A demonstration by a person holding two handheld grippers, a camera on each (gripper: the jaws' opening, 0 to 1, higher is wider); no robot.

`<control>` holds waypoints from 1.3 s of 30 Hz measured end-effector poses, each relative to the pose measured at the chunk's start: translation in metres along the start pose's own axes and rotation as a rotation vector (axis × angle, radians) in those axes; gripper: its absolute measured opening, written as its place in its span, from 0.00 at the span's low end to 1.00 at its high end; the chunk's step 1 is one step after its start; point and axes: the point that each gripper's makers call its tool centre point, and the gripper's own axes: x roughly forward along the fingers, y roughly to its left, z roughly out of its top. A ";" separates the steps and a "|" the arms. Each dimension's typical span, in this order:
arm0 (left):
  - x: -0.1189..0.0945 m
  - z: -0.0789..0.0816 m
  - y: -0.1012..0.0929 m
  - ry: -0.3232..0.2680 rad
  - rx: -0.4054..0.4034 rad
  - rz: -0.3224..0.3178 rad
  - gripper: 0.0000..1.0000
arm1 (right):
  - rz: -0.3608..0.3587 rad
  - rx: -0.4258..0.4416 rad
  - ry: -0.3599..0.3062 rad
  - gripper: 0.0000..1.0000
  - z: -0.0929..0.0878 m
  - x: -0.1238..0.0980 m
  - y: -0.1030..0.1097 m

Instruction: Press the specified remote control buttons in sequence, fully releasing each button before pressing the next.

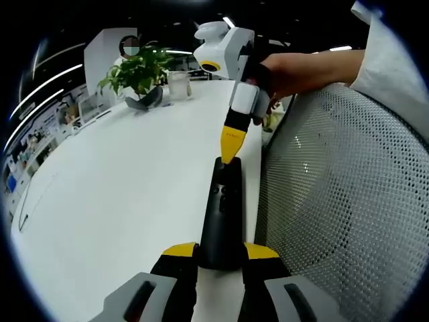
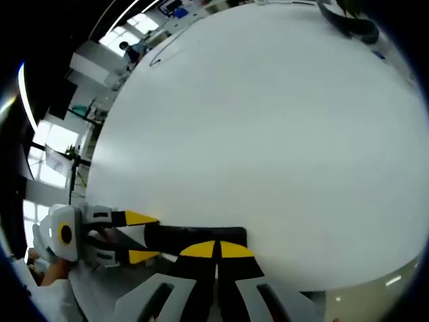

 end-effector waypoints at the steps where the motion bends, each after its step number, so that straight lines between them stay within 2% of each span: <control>1: 0.000 0.000 0.000 -0.001 0.001 0.000 0.25 | -0.001 0.002 -0.003 0.00 0.000 0.000 0.000; 12: -0.001 0.001 -0.001 -0.009 0.001 0.000 0.25 | -0.004 0.008 -0.004 0.00 0.000 -0.001 0.001; 21: 0.000 0.001 -0.001 -0.017 0.002 -0.002 0.25 | -0.030 -0.051 -0.006 0.00 -0.001 0.000 0.001; 29: 0.000 0.001 -0.001 -0.019 0.004 -0.002 0.25 | -0.018 -0.032 -0.003 0.00 0.000 0.000 0.000; 35: 0.000 0.001 -0.001 -0.019 0.005 -0.002 0.25 | 0.007 0.024 -0.006 0.00 0.000 -0.001 -0.001; 39: 0.000 0.001 -0.001 -0.018 0.005 -0.002 0.25 | -0.003 0.005 -0.005 0.00 0.000 -0.001 0.002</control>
